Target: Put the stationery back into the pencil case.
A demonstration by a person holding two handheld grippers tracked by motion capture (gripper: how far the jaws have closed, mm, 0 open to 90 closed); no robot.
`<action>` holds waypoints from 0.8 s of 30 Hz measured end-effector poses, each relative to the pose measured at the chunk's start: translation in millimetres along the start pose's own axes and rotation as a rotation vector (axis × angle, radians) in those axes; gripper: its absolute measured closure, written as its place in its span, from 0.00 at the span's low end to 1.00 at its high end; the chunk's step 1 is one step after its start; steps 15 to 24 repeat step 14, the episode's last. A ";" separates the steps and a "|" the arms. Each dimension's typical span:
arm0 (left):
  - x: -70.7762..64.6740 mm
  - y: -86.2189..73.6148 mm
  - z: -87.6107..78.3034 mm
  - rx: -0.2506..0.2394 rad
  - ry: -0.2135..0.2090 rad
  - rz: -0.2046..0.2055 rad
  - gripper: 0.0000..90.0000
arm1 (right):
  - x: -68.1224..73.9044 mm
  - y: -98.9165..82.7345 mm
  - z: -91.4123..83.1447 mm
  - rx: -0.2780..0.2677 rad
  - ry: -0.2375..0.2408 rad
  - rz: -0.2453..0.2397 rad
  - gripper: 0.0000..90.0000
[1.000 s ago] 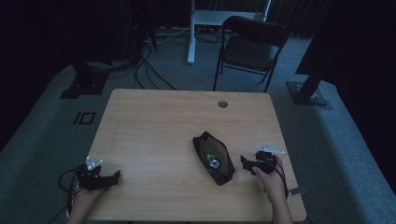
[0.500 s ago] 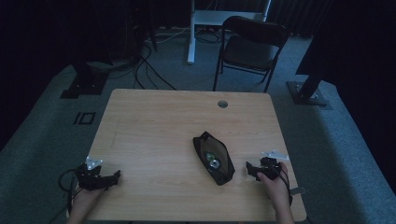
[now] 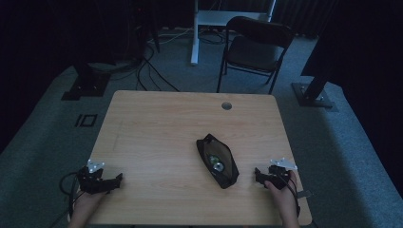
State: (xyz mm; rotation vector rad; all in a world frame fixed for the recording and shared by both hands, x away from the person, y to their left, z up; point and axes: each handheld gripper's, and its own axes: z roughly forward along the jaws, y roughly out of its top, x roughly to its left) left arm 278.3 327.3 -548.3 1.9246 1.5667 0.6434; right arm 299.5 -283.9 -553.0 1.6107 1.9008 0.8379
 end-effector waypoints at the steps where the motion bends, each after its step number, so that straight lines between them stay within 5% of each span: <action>1: 0.0 0.0 0.0 0.000 0.000 -0.001 0.01 | 0.0 0.0 0.0 0.000 0.000 0.000 0.17; 24: 0.0 0.0 0.0 0.000 0.000 0.000 0.01 | -0.1 0.4 0.7 0.002 0.008 -0.007 0.15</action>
